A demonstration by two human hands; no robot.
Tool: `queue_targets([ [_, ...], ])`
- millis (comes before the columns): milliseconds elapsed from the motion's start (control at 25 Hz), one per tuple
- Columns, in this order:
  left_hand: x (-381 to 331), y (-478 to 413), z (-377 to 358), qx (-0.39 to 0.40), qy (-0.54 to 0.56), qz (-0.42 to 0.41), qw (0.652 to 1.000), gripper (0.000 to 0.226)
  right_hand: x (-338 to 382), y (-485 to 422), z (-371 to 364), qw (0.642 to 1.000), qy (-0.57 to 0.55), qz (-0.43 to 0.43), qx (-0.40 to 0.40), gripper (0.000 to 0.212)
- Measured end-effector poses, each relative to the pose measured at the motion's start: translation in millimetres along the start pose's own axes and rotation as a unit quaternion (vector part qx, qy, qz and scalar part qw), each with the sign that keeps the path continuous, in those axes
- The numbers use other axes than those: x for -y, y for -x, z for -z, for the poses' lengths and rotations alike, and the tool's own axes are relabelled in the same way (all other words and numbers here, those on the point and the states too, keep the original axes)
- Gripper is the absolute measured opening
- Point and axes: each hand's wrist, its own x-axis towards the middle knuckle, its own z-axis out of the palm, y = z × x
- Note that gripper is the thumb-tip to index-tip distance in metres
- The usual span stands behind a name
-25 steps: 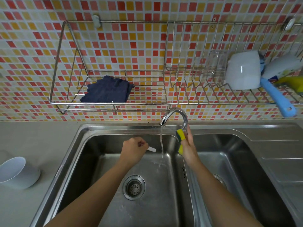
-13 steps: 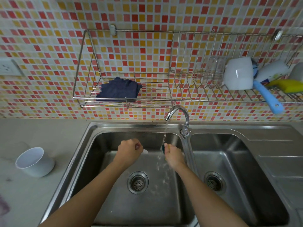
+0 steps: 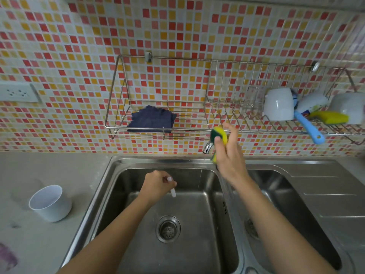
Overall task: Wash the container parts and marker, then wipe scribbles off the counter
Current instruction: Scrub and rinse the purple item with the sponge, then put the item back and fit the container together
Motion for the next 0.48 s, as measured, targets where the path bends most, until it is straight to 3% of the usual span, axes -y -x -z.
queue_targets([
  [120, -4, 9, 7, -0.003, 0.008, -0.033, 0.999, 0.012, 45, -59, 8, 1.000, 0.001, -0.013, 0.013, 0.042],
  [240, 1, 23, 17, -0.006, 0.020, -0.060, 0.998, 0.012, 57, -106, -20, 0.989, 0.029, -0.098, 0.108, 0.046],
  [480, 21, 45, 49, -0.046, 0.024, -0.049, 0.997, 0.006, 29, -138, -72, 0.918, 0.207, -0.212, 0.262, 0.055],
])
